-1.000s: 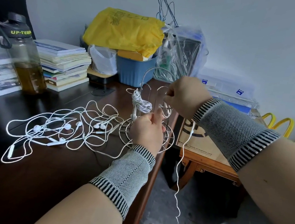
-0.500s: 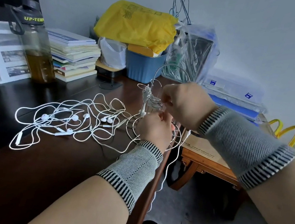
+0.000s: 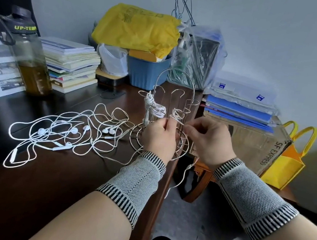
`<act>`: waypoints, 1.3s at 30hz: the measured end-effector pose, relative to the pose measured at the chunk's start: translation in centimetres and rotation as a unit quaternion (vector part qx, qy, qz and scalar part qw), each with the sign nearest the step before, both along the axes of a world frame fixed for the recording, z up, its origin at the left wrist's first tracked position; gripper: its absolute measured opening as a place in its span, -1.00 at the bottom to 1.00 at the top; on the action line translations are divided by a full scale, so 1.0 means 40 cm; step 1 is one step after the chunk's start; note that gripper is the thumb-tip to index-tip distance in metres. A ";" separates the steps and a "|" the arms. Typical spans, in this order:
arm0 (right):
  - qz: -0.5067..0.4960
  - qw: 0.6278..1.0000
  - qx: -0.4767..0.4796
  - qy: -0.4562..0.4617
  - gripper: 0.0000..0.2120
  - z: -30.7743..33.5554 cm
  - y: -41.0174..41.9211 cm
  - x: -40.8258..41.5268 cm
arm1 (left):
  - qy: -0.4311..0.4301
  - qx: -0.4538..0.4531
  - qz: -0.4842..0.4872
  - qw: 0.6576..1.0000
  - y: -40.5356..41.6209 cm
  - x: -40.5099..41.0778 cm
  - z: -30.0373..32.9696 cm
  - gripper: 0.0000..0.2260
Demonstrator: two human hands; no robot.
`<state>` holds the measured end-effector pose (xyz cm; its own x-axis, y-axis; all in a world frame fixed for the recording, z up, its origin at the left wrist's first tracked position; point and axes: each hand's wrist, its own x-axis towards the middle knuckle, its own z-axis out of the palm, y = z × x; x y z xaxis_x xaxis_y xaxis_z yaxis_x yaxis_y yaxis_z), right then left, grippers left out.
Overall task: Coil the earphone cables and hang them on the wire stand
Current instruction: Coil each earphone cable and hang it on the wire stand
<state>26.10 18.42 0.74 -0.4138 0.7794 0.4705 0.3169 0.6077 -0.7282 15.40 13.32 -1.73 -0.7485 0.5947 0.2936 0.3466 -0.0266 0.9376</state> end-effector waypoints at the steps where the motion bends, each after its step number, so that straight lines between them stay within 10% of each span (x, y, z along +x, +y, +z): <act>1: -0.002 0.999 -0.032 0.012 -0.93 -0.007 0.006 0.003 | -0.004 -0.001 -0.007 1.000 -0.003 0.003 0.002 -0.62; 9: 0.002 0.998 -0.065 0.025 -0.94 -0.035 0.023 -0.011 | -0.081 0.026 -0.035 0.996 -0.014 0.008 0.000 -0.68; 22: 0.047 0.999 0.018 -0.019 -0.76 -0.012 0.042 -0.032 | 0.045 0.014 -0.007 0.999 -0.001 -0.007 -0.017 -0.61; 39: 0.013 1.000 -0.016 -0.016 -0.89 -0.025 0.045 0.016 | -0.110 0.057 -0.058 0.991 0.004 0.009 -0.021 -0.77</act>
